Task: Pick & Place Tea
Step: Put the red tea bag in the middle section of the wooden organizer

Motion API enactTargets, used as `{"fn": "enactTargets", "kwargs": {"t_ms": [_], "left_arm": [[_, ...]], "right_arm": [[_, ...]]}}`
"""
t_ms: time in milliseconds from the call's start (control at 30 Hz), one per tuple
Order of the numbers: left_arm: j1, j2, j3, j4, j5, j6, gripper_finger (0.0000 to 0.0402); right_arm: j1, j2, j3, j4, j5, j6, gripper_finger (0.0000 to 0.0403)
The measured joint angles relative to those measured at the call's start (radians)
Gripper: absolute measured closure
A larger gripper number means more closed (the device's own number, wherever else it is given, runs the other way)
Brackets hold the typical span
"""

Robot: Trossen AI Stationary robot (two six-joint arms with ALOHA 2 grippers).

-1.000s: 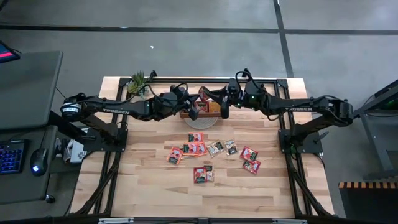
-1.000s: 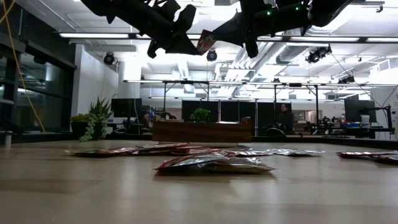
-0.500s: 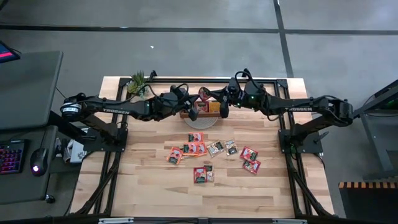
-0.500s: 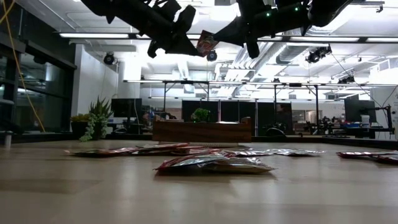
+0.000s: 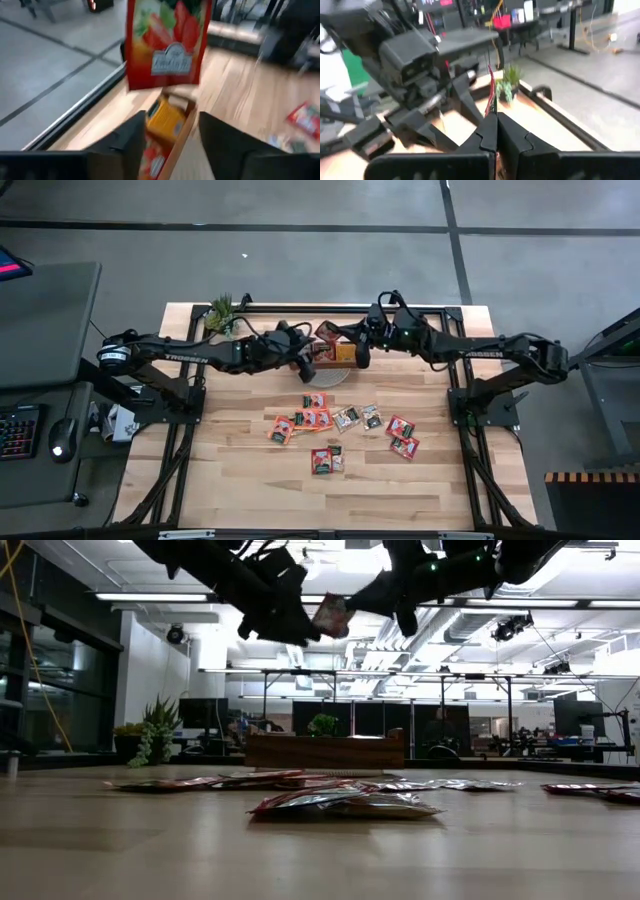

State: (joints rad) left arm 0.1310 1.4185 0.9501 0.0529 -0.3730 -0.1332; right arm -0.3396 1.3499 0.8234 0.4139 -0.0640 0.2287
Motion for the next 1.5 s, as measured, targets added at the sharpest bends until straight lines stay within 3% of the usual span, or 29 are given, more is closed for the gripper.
{"fn": "enactTargets", "kwargs": {"t_ms": [167, 433, 600, 1000, 1500], "left_arm": [[0.000, -0.066, 0.054, -0.231, -0.038, 0.042, 0.0153], [0.000, -0.191, 0.076, -0.442, -0.022, 0.058, 0.0147], [0.000, -0.204, 0.073, -0.489, 0.024, 0.031, 0.0147], [0.000, -0.208, 0.075, -0.475, 0.023, 0.022, 0.0147], [0.000, -0.208, 0.075, -0.465, 0.031, -0.006, 0.0147]], "right_arm": [[-0.052, 0.000, 0.000, -0.087, -0.112, -0.026, 0.0403], [-0.157, 0.000, 0.000, -0.143, -0.256, -0.119, 0.0403], [-0.212, 0.038, 0.042, -0.197, -0.322, -0.159, 0.0403], [-0.224, 0.342, 0.388, -0.547, -0.444, -0.380, 0.0403], [-0.214, 0.471, 0.408, -0.572, -0.465, -0.405, 0.0403]]}}
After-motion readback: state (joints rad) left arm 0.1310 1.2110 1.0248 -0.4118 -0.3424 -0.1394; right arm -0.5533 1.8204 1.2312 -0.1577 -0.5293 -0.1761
